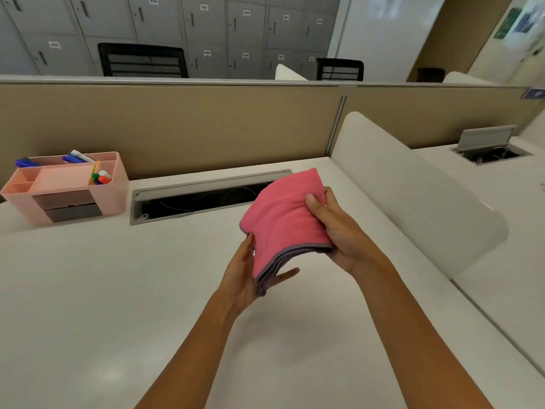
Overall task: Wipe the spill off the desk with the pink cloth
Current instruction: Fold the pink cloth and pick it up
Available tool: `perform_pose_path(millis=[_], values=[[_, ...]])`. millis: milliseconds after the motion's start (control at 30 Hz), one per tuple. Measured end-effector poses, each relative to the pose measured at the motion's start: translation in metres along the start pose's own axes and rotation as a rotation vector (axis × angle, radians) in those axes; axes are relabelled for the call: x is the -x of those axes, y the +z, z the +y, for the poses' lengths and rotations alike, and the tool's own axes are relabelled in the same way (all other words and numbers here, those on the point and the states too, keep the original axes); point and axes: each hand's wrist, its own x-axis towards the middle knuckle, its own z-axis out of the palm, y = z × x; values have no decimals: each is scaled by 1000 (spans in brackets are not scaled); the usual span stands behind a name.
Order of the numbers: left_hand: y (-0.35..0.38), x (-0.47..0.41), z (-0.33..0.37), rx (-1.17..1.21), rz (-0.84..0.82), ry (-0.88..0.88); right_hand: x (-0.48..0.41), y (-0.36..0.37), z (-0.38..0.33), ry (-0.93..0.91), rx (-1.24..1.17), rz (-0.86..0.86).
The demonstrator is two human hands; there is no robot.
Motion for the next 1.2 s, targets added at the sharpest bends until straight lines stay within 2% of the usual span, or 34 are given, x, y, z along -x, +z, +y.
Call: perform_pose_path(millis=[100,167,300,400,467,533,733,900,1000,1200], values=[[22,-22,-3,62,6,-1,-14,-32,-8,-11,1,61],[33,-38,-3,14,42,25,-25,-59,-9,-32,4,118],[44,-73,3,-421,169,248,-52,-117,-4,8,74,205],[49,-104,11,-747,116,406,-80,-157,9,19,130,228],[54,-123,12,-989,136,496,-96,-174,18,6,155,224],[61,-144,9,-1119,161,535,-113,-190,27,-5,190,228],[70,-198,-4,-1325,202,536,-163,-225,41,-93,434,331],[68,-242,-21,-1473,212,472,-205,-248,53,-111,783,409],[65,-260,-24,-1490,227,407,-222,-259,60,-103,960,364],[66,-284,-21,-1546,256,318,-244,-282,79,-74,1100,246]])
